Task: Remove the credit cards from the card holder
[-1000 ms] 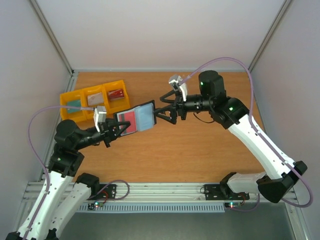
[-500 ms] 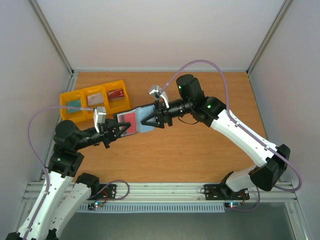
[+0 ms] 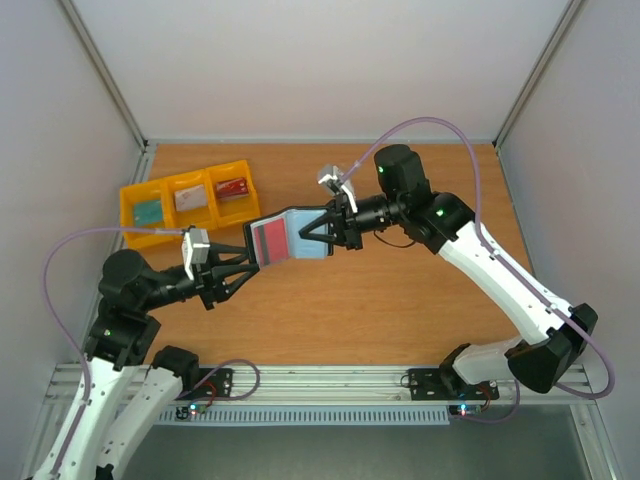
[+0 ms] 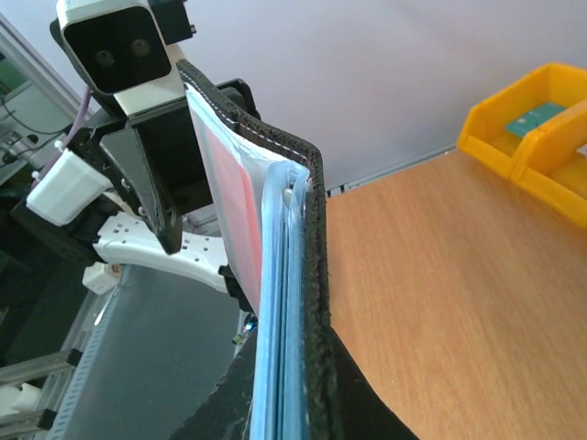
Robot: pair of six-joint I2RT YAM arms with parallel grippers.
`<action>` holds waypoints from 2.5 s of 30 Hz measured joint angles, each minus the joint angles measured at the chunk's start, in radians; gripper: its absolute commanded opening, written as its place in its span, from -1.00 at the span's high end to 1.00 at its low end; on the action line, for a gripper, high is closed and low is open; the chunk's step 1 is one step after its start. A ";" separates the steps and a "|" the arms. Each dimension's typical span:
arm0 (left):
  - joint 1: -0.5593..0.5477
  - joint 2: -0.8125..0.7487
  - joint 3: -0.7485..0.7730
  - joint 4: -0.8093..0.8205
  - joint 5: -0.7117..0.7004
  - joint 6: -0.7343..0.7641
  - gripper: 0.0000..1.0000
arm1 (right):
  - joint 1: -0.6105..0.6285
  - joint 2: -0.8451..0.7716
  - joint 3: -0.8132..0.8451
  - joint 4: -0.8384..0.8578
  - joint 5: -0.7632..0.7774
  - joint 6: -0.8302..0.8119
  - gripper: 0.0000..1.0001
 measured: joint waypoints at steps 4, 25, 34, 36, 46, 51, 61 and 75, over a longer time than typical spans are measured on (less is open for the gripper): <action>0.000 -0.038 0.000 -0.002 -0.027 0.056 0.30 | -0.002 -0.012 0.000 -0.012 -0.006 -0.001 0.98; 0.000 0.000 0.000 0.037 -0.033 0.066 0.31 | -0.002 -0.012 0.000 -0.004 -0.042 0.009 0.98; -0.001 0.000 0.000 0.089 0.081 0.029 0.60 | -0.002 -0.012 0.000 -0.008 -0.037 0.008 0.97; -0.001 0.000 0.000 0.098 0.090 0.022 0.73 | -0.002 -0.012 0.000 -0.007 -0.037 0.008 0.97; -0.001 0.028 0.000 0.121 0.056 0.001 0.41 | -0.002 -0.012 0.002 -0.003 -0.038 0.016 0.98; -0.001 0.034 0.000 0.121 0.045 -0.013 0.71 | -0.002 -0.012 0.002 -0.002 -0.038 0.026 0.98; -0.001 0.032 0.000 0.130 0.027 -0.020 0.90 | -0.002 -0.012 0.002 0.016 -0.057 0.034 0.97; -0.001 0.032 -0.001 0.074 -0.098 -0.005 0.02 | 0.064 0.008 0.002 0.100 0.023 0.100 0.98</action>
